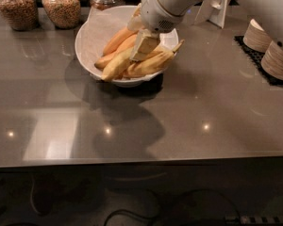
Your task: Pick banana from white bowl
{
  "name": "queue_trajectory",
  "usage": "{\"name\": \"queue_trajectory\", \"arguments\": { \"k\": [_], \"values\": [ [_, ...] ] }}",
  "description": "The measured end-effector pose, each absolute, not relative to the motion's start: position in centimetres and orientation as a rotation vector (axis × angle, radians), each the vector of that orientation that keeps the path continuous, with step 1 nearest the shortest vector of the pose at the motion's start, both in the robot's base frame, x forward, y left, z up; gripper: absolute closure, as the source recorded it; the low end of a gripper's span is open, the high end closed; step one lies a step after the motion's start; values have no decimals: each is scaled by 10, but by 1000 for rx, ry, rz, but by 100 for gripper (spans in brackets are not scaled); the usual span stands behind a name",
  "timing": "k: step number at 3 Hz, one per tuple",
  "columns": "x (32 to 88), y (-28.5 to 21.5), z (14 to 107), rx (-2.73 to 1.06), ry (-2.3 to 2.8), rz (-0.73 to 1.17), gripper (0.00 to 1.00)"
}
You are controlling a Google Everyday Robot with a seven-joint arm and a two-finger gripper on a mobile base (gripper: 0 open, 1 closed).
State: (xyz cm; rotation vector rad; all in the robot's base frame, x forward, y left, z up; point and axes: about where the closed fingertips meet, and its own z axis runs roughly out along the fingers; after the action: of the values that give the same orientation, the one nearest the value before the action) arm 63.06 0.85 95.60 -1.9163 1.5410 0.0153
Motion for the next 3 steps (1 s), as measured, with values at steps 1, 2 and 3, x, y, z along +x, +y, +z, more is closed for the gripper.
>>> {"name": "queue_trajectory", "arguments": {
  "k": [1, 2, 3],
  "values": [
    [632, 11, 948, -1923, 1549, 35, 36],
    [634, 13, 937, -1937, 1560, 60, 38],
    [638, 13, 927, -1945, 1578, 78, 42]
  ]
}}
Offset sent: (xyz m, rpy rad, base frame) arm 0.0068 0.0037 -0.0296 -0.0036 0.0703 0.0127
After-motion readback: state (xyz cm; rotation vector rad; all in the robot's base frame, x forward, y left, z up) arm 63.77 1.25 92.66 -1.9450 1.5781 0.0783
